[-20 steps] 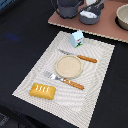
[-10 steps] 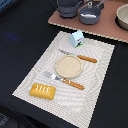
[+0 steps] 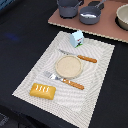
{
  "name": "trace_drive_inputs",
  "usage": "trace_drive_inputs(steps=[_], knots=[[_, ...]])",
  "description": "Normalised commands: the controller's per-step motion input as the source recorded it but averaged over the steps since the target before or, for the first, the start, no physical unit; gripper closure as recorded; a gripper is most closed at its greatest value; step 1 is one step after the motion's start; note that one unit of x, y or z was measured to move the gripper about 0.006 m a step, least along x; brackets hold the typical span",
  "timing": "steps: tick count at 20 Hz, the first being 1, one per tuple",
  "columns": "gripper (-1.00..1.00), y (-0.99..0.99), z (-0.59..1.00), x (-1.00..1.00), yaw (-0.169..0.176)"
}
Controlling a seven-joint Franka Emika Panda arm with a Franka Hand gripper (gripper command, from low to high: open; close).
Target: Interact with the objects in diverse but meaningful ways.
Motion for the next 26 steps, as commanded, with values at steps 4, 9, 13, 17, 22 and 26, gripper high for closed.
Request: trace_drive_inputs(steps=[4, 9, 13, 17, 22, 26], knots=[[-1.0, -0.39, 0.02, 0.54, -0.167], [-1.0, -0.43, 0.0, 0.52, -0.152], [-1.0, -0.51, 0.01, 0.55, -0.108], [-1.0, -0.45, 0.11, 0.67, -0.116], [-1.0, -0.37, 0.07, 0.34, -0.037], [-1.0, -0.35, 0.02, 0.23, -0.003]])
